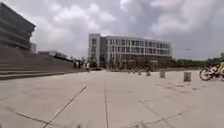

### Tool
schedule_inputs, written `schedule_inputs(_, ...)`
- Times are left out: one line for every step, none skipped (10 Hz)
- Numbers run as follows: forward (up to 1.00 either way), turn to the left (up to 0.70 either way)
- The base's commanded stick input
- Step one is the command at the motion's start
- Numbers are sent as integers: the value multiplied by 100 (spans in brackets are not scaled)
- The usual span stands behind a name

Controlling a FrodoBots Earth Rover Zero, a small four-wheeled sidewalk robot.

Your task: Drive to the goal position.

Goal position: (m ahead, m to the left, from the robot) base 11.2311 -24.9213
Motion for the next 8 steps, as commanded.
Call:
schedule_inputs(70, -14)
schedule_inputs(70, -14)
schedule_inputs(70, -14)
schedule_inputs(70, -14)
schedule_inputs(70, -14)
schedule_inputs(70, -14)
schedule_inputs(70, -14)
schedule_inputs(70, -14)
